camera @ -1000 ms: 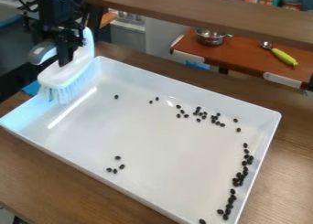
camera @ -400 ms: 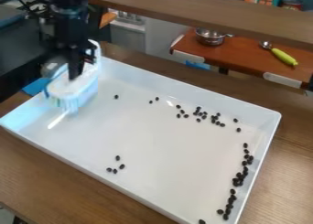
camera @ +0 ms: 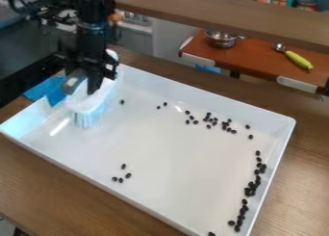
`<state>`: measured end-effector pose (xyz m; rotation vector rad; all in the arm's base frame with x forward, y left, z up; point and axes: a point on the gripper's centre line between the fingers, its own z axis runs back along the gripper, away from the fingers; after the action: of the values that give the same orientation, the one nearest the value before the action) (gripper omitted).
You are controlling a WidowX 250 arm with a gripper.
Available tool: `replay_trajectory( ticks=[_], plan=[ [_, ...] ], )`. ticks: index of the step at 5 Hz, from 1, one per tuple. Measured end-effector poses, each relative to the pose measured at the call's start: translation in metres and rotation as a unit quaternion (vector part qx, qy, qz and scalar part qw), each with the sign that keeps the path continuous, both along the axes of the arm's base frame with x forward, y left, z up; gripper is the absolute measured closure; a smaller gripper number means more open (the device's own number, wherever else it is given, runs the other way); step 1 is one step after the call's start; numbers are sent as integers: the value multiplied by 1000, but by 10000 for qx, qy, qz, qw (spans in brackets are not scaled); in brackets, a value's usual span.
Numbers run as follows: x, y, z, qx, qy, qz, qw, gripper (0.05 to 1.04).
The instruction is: Sweep into pile
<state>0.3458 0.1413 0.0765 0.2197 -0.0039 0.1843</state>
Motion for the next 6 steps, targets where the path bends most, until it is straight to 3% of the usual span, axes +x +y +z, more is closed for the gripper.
replay_trajectory(
  ticks=[1,3,6],
  plan=[
    [4,-21,-1,-166,76,97,9998,596],
    [16,-98,-1,-717,311,-67,9969,596],
    [44,-188,-8,-902,263,-348,9950,596]
  ],
)
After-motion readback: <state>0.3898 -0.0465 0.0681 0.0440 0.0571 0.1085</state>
